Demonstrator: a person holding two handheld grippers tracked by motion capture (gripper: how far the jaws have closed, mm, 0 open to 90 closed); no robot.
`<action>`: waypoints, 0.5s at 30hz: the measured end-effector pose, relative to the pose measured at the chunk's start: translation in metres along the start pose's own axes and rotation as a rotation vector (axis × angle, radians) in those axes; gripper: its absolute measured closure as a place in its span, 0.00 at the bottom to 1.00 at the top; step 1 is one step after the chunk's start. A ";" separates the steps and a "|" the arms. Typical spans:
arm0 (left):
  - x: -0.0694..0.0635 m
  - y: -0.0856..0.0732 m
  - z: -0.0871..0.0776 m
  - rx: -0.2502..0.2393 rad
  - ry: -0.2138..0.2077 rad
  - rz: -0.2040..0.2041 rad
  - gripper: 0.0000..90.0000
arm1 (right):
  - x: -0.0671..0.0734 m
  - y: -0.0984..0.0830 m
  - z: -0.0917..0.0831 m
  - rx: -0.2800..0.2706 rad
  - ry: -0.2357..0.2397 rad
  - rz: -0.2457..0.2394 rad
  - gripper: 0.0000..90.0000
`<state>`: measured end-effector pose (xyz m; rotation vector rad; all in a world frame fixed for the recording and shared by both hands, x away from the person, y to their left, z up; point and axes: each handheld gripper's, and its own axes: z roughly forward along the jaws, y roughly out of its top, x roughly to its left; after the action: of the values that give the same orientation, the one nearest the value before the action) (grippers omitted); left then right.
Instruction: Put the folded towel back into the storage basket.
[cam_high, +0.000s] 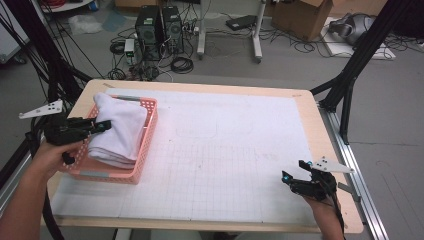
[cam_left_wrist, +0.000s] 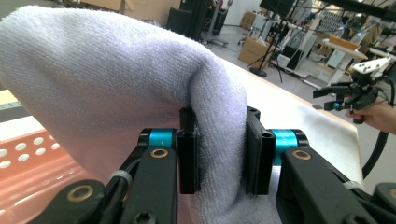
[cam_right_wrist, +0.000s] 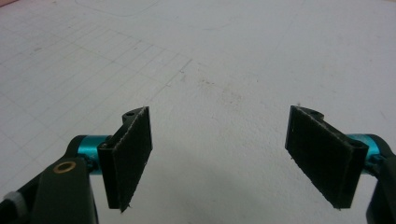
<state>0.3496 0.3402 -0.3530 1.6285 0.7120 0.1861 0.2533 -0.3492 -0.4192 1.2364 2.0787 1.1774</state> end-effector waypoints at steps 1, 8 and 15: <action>0.001 -0.001 0.001 0.005 0.002 -0.003 0.78 | 0.000 0.000 0.000 0.002 -0.002 -0.003 0.24; 0.006 -0.006 0.008 0.058 0.025 -0.016 0.75 | 0.000 0.000 0.000 0.001 -0.003 -0.006 0.24; 0.010 -0.015 0.015 0.113 0.072 -0.060 0.60 | 0.001 0.000 0.001 0.005 -0.002 -0.009 0.24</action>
<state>0.3598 0.3339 -0.3733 1.7120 0.8387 0.1642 0.2534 -0.3481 -0.4198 1.2292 2.0844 1.1670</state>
